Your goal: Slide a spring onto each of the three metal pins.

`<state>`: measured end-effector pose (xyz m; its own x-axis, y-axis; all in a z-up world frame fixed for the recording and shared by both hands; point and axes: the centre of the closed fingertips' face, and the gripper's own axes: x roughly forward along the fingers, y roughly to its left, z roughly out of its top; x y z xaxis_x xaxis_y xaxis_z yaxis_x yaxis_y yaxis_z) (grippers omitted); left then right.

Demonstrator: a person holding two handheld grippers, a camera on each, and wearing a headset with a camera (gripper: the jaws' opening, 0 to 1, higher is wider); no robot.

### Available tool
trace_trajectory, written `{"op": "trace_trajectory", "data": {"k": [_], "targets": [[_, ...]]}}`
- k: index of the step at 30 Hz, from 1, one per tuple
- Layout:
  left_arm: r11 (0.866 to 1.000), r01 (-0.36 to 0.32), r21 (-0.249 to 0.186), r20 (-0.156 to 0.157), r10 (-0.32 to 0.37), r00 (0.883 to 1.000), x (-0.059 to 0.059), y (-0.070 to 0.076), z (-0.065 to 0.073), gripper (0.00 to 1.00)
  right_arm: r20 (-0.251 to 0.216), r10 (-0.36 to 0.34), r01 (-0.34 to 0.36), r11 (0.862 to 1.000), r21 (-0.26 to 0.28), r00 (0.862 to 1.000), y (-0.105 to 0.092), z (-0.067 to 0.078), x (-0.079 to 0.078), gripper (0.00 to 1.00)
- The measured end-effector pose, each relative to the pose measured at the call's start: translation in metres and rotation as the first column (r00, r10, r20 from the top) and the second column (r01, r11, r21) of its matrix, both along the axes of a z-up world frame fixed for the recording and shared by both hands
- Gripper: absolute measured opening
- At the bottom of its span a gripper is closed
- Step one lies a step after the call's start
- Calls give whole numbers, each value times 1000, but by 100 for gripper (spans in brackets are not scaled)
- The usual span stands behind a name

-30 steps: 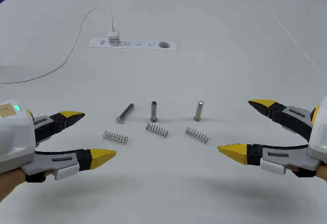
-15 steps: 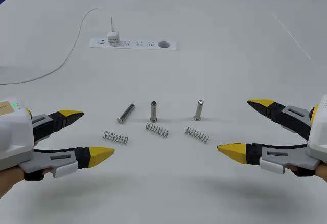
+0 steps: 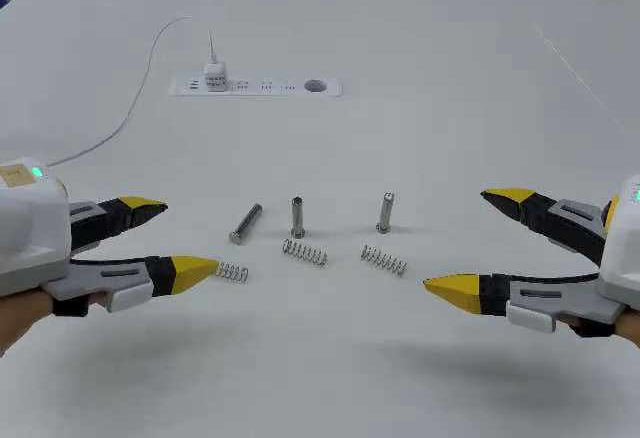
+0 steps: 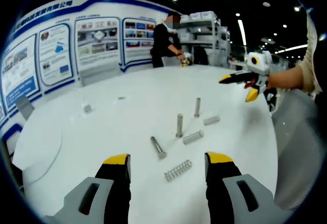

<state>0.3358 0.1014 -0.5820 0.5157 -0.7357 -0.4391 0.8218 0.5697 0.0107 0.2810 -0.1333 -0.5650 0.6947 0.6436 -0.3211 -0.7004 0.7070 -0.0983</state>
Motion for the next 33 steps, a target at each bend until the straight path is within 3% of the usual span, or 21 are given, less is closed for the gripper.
{"op": "trace_trajectory", "data": {"k": [14, 25, 33], "targets": [[994, 15, 109, -22, -13, 1000, 40, -21, -6, 52, 1, -5, 5, 1000, -7, 1000, -2, 0, -1, 78], [987, 13, 158, -93, 1, 996, 58, -42, -22, 44, -9, -16, 15, 1000, -9, 1000, -6, -4, 0, 77], [979, -11, 206, -136, 39, 990, 68, -47, -33, 36, -14, -20, 20, 1000, -8, 1000, -7, -6, 0, 77]]}}
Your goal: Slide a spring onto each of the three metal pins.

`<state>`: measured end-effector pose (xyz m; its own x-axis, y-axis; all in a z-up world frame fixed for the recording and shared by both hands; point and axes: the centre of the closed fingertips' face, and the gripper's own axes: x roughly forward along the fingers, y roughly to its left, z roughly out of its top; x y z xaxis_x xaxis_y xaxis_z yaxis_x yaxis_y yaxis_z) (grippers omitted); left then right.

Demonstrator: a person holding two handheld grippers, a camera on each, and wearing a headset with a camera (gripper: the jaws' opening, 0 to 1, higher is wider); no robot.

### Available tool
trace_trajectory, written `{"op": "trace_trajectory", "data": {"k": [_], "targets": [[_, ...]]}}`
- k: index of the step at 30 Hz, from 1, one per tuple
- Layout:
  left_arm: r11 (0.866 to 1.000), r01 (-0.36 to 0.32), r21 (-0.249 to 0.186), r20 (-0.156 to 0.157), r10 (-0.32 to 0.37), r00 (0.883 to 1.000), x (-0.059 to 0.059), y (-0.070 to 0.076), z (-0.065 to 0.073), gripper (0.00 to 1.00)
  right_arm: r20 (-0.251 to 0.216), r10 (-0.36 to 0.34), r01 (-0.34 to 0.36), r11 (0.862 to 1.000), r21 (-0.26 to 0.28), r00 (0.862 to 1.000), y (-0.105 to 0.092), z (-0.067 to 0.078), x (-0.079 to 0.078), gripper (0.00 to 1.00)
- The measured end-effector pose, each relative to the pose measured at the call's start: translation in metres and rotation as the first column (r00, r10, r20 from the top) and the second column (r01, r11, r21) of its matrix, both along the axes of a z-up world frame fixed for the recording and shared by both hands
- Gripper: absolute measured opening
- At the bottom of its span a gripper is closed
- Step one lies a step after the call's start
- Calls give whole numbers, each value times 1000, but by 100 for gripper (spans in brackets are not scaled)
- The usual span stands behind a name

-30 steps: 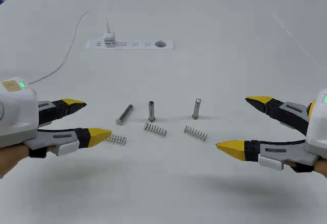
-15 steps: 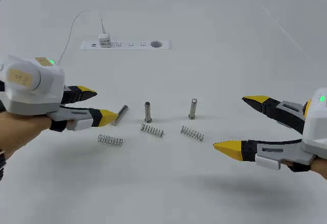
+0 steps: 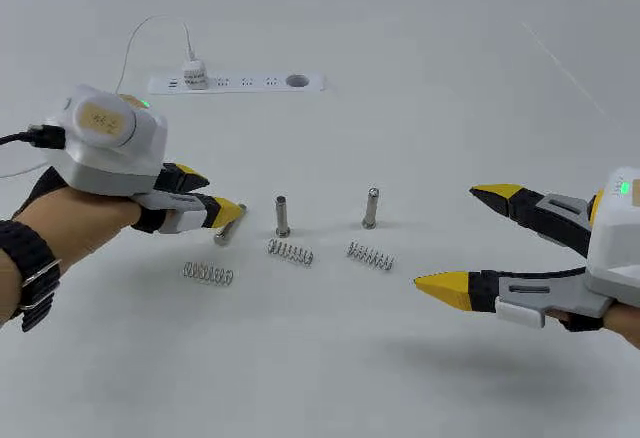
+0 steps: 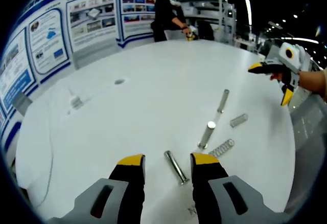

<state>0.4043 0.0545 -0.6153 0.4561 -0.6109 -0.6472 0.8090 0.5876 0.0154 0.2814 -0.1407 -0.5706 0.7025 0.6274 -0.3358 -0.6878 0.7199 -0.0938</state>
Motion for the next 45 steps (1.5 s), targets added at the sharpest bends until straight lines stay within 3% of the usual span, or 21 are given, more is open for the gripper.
{"op": "trace_trajectory", "data": {"k": [11, 13, 22, 41, 45], "targets": [[997, -16, 72, -65, 20, 998, 6, -8, -14, 28, -5, -8, 8, 1000, -2, 1000, -4, -3, 0, 77], [994, -24, 107, -78, 33, 996, 7, -6, -19, 27, -5, -9, 9, 1000, -1, 1000, -4, -3, 0, 77], [986, -23, 168, -115, 43, 992, 9, -9, -27, 21, -7, -10, 10, 1000, -2, 1000, -3, -3, -1, 76], [972, -19, 235, -157, 58, 986, 8, -11, -39, 14, -13, -14, 14, 1000, -2, 1000, -5, -5, -2, 76], [964, -24, 265, -168, 70, 983, 10, -9, -41, 12, -16, -12, 12, 1000, -1, 1000, -5, -6, -3, 76]]}}
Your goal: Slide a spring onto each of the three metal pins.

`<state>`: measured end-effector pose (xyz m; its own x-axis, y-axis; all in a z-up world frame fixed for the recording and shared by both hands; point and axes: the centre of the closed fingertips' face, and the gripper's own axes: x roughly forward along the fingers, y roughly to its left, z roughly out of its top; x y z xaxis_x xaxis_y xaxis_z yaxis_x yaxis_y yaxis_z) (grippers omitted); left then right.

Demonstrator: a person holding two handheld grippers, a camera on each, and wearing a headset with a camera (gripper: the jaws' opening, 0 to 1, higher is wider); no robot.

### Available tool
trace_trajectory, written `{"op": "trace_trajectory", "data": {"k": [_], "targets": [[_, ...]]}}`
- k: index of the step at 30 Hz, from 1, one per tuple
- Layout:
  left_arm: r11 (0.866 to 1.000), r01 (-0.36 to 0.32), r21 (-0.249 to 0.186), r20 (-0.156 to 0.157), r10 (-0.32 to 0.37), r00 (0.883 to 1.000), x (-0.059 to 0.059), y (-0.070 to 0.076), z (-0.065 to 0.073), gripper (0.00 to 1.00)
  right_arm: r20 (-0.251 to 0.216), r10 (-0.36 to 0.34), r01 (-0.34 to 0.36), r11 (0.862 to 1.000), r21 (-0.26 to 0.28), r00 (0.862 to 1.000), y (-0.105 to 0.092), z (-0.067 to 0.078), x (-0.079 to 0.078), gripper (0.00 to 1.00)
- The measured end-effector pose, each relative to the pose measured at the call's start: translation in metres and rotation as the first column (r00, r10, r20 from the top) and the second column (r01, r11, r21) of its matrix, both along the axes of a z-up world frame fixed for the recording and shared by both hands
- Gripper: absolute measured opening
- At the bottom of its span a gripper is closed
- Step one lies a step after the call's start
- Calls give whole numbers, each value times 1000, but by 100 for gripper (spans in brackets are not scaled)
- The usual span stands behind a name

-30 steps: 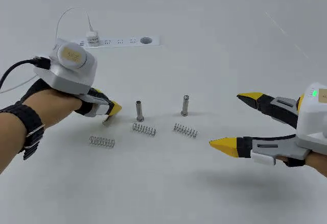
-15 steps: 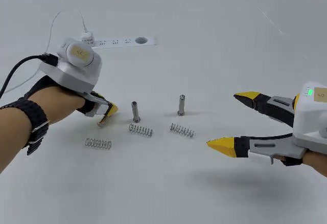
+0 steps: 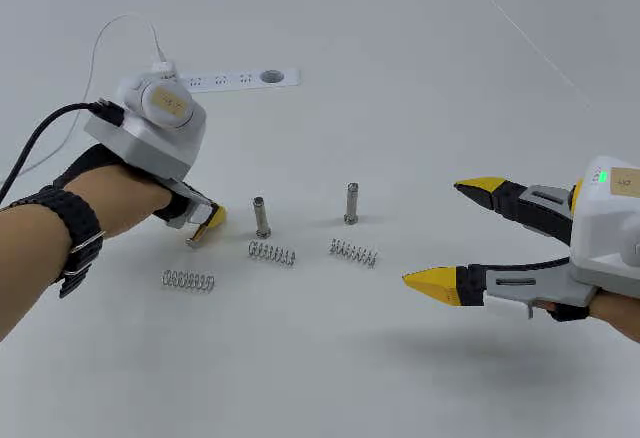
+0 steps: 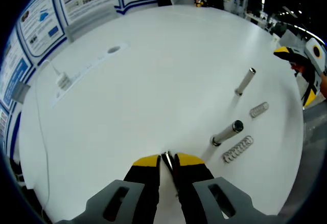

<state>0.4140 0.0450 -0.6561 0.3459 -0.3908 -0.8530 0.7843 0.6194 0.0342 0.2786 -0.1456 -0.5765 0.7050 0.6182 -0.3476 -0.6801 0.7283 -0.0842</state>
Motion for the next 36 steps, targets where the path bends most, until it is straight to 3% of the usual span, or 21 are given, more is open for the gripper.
{"op": "trace_trajectory", "data": {"k": [9, 20, 30, 36], "targets": [[999, -29, 23, -35, 30, 999, 3, 1, -2, 11, -5, -3, 3, 1000, -2, 1000, -2, -2, 1, 76], [997, -41, 60, -12, 42, 999, 1, 1, -2, 9, -9, -3, 3, 1000, -3, 1000, -3, -4, 1, 75], [996, -87, 32, -35, 88, 996, -1, 2, -2, 7, -5, -13, 13, 1000, 2, 1000, -7, -3, 3, 75], [995, -98, 11, -29, 98, 995, 0, 3, 6, 7, -6, -8, 8, 1000, -1, 1000, -6, -4, 3, 75]]}}
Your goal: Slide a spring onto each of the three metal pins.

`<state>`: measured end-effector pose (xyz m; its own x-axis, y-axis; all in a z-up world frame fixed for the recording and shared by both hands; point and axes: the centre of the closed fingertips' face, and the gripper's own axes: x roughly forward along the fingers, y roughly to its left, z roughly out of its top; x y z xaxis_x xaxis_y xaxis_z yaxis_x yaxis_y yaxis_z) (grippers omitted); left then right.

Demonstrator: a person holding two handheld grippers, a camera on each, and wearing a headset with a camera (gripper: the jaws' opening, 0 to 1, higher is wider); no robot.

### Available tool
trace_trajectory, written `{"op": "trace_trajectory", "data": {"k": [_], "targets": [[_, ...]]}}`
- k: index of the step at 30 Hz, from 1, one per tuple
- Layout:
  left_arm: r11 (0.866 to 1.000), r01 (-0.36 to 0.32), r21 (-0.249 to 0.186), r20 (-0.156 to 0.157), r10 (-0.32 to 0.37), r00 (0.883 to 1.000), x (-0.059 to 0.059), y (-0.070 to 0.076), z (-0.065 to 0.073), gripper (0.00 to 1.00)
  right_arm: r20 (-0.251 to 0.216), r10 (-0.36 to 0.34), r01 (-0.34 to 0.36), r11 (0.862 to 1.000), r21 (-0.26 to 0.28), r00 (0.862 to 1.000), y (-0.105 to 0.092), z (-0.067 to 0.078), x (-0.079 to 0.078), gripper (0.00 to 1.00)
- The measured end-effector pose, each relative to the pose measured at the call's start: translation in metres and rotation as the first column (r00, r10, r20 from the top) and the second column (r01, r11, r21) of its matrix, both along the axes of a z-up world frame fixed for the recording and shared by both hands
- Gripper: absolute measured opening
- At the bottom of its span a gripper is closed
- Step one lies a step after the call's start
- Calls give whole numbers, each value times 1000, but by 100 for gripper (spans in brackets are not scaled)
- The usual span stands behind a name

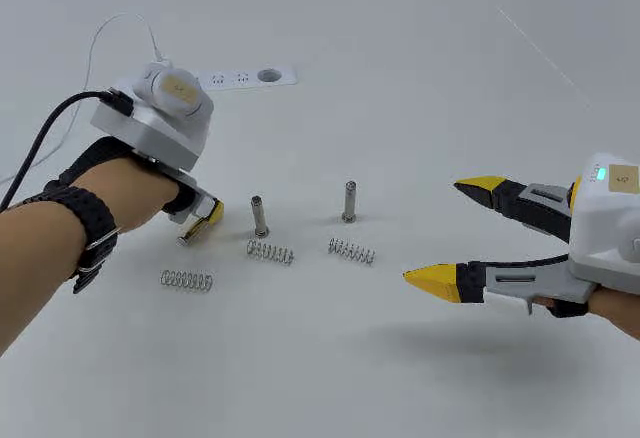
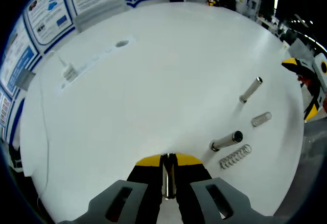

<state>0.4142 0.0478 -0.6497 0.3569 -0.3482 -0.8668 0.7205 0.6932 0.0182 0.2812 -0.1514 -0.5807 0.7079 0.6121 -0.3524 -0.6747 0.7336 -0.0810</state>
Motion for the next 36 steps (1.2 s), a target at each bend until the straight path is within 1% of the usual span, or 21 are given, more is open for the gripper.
{"op": "trace_trajectory", "data": {"k": [8, 12, 15, 26, 34, 36], "targets": [[1000, -12, -20, 16, 12, 1000, 0, 4, 11, 7, 0, 4, -4, 1000, -3, 1000, 1, 0, 0, 75], [1000, -13, -27, 29, 14, 999, -2, 7, 17, 7, 0, 7, -7, 1000, -4, 1000, 3, 0, -1, 75], [999, -16, -34, 35, 17, 999, -1, 9, 19, 7, -1, 8, -8, 1000, -6, 1000, 5, 0, -2, 75], [997, -40, -68, 59, 44, 997, -8, 18, 30, 7, -4, 20, -20, 1000, -11, 1000, 12, 1, -4, 75], [995, -52, -84, 69, 58, 996, -13, 24, 35, 7, -7, 29, -29, 999, -15, 1000, 15, 1, -5, 75], [995, -56, -88, 71, 62, 996, -13, 26, 36, 7, -7, 31, -32, 999, -16, 999, 16, 1, -5, 75]]}}
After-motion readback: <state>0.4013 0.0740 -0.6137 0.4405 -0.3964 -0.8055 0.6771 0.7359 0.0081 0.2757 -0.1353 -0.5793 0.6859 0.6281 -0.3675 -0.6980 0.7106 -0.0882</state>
